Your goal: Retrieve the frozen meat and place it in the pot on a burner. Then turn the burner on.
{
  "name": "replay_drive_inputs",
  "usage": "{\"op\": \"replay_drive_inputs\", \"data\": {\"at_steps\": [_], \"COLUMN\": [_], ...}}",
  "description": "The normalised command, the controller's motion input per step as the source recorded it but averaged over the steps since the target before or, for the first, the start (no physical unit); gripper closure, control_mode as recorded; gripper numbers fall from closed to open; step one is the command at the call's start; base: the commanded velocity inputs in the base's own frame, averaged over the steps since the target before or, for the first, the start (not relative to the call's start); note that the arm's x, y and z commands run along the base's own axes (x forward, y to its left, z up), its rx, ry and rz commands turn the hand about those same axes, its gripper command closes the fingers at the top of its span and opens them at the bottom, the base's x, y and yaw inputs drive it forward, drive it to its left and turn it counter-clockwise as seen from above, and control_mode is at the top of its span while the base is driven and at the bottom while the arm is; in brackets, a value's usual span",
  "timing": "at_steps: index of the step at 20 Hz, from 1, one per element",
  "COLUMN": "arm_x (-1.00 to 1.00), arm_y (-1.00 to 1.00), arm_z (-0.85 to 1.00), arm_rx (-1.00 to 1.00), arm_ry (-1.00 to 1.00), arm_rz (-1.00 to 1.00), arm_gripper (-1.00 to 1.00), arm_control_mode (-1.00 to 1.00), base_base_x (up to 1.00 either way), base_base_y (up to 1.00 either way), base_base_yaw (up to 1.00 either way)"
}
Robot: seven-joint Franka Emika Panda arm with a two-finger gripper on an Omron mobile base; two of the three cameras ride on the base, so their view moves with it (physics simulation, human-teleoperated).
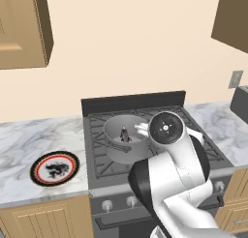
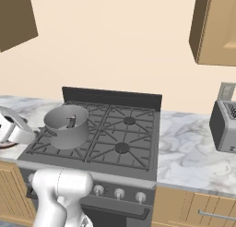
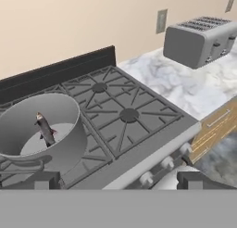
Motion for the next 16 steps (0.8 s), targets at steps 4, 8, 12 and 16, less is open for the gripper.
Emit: {"op": "replay_drive_inputs", "data": {"at_steps": [4, 8, 12, 16], "arm_x": [-0.84, -0.89, -0.72, -0.4], "arm_y": [0.84, 0.99, 0.9, 0.46], "arm_z": [-0.23, -0.49, -0.71, -0.85], "arm_rx": [-0.09, -0.17, -0.2, -0.13], "arm_ry": [-0.01, 0.0, 0.0, 0.01], "arm_rz": [0.11, 0.14, 0.14, 0.14], "arm_gripper": [-1.0, -1.0, -1.0, -1.0], "arm_control_mode": [-1.0, -1.0, -1.0, -1.0], "base_base_x": [0.0, 0.0, 0.0, 0.0], "base_base_y": [0.0, 0.0, 0.0, 0.0], "base_base_yaw": [0.0, 0.0, 0.0, 0.0]}}
